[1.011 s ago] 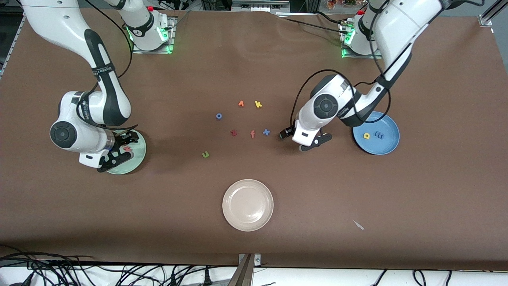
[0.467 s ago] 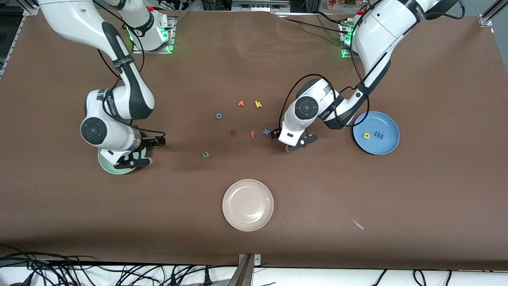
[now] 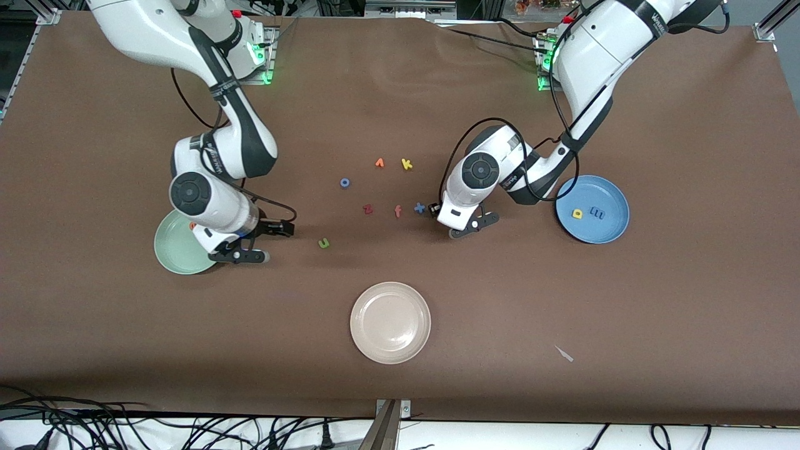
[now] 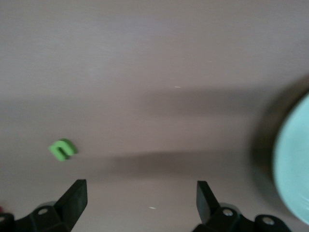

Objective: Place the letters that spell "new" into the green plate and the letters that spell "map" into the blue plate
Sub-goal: 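Reach the right gripper to the green n while the left gripper grasps b, then grasp the green n with the right gripper while the left gripper lifts b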

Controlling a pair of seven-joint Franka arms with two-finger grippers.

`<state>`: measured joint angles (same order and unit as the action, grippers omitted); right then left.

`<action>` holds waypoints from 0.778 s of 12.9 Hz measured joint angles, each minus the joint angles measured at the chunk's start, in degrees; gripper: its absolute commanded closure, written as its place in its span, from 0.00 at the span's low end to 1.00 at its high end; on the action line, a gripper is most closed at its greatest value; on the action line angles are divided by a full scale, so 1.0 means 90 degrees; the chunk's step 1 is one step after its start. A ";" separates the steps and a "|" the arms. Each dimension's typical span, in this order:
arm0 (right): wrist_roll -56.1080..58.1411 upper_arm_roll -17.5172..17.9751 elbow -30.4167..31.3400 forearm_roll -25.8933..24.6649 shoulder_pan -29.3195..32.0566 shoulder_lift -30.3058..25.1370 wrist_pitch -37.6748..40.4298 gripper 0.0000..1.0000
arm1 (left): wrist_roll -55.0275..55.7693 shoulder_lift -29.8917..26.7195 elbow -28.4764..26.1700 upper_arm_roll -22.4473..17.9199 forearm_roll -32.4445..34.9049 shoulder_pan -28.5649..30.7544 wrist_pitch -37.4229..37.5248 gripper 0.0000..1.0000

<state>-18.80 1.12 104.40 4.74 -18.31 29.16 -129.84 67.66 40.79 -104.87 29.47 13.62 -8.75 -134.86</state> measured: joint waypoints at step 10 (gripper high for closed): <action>-0.0002 0.0213 -0.0896 0.0141 -0.0543 0.0859 -0.0223 0.00 | 0.0000 0.0113 0.0084 -0.0048 0.0001 -0.0098 -0.0014 0.52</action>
<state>-18.82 3.04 96.34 6.01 -23.19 36.89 -131.84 67.66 41.81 -104.11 29.04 13.63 -9.63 -134.99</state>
